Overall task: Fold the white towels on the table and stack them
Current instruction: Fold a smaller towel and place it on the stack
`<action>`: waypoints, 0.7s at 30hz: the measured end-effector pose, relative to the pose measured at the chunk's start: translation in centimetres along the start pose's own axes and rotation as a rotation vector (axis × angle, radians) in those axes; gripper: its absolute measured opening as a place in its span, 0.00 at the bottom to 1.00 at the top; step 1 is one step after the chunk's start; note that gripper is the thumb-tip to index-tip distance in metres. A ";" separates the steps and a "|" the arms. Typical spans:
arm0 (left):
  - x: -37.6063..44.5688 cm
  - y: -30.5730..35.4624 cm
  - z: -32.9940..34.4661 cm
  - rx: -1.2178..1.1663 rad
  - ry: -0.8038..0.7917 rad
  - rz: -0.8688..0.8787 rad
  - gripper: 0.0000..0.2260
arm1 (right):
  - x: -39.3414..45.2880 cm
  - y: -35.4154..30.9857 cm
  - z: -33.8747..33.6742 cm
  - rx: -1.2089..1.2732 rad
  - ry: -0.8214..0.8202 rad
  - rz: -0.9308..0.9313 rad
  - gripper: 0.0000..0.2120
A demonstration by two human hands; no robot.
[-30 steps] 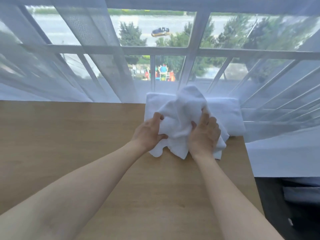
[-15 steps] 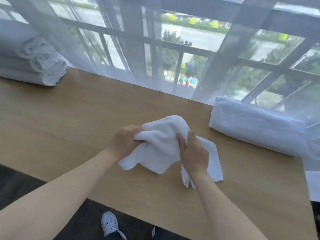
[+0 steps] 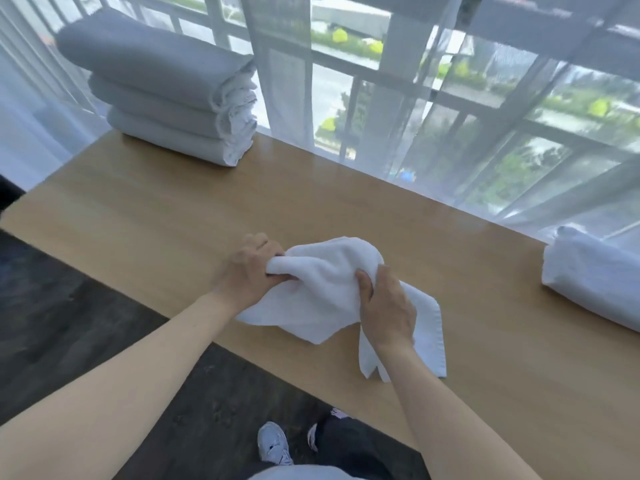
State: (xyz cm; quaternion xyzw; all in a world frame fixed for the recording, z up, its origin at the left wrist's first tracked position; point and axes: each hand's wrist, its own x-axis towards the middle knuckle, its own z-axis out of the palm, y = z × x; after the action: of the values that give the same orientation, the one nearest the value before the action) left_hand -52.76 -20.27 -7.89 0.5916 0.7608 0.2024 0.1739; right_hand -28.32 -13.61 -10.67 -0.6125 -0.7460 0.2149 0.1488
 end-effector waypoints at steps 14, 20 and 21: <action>10.7 -9.6 1.7 -0.053 -0.235 -0.278 0.22 | 10.2 -5.5 9.6 -0.237 -0.005 -0.021 0.27; 11.2 -11.9 1.9 -0.501 -0.213 -0.625 0.33 | 12.9 -5.5 11.0 -0.319 -0.079 0.025 0.26; 11.4 -12.3 1.6 -0.582 -0.229 -0.723 0.37 | 13.2 -5.7 10.8 -0.330 -0.068 0.029 0.24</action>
State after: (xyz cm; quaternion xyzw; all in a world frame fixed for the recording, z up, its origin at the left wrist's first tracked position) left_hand -64.88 -11.71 -15.82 0.2343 0.8055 0.2672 0.4743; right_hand -41.14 -3.11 -17.67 -0.6318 -0.7668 0.1122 0.0176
